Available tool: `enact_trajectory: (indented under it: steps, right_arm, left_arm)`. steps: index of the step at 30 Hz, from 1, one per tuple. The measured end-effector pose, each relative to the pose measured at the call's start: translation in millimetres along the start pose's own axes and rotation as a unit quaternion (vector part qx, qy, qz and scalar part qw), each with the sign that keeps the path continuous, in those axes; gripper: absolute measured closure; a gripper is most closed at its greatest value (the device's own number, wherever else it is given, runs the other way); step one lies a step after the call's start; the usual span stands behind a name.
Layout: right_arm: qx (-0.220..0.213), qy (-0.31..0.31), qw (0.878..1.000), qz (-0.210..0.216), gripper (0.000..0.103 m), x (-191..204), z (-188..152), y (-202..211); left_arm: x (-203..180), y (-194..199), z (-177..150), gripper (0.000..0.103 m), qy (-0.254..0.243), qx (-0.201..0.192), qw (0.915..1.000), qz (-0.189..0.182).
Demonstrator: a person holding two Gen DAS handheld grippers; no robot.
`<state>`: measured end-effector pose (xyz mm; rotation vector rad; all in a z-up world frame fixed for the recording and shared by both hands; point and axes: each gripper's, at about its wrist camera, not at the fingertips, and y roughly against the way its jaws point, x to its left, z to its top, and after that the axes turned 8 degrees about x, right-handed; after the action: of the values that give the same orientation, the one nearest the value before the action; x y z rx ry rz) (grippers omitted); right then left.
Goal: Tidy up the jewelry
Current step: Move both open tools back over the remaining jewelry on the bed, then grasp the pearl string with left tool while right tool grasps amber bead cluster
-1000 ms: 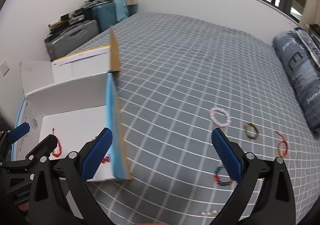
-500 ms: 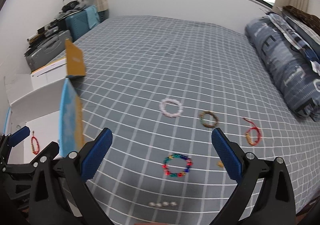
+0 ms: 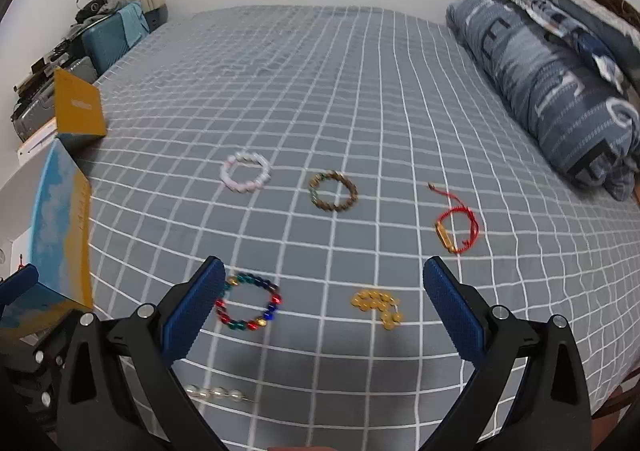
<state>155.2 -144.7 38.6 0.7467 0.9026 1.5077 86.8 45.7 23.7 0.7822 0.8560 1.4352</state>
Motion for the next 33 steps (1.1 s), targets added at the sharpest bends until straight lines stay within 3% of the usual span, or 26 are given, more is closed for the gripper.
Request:
enact_trajectory:
  steps: [10,25,33]
  right_arm:
    - [0.036,-0.021,0.999,0.003,0.008,-35,-22,-47]
    - [0.070,-0.030,0.997,0.017,0.008,-47,-31,-99]
    - [0.081,-0.037,0.996,0.013,0.021,-51,-30,-115]
  left_arm:
    - [-39,-49,-33,0.006,-0.041,0.044,0.9982,0.001]
    - [-72,-85,-56,0.006,-0.065,0.066,0.9952,-0.034]
    - [-72,-99,-55,0.006,-0.065,0.075,0.9945,-0.035]
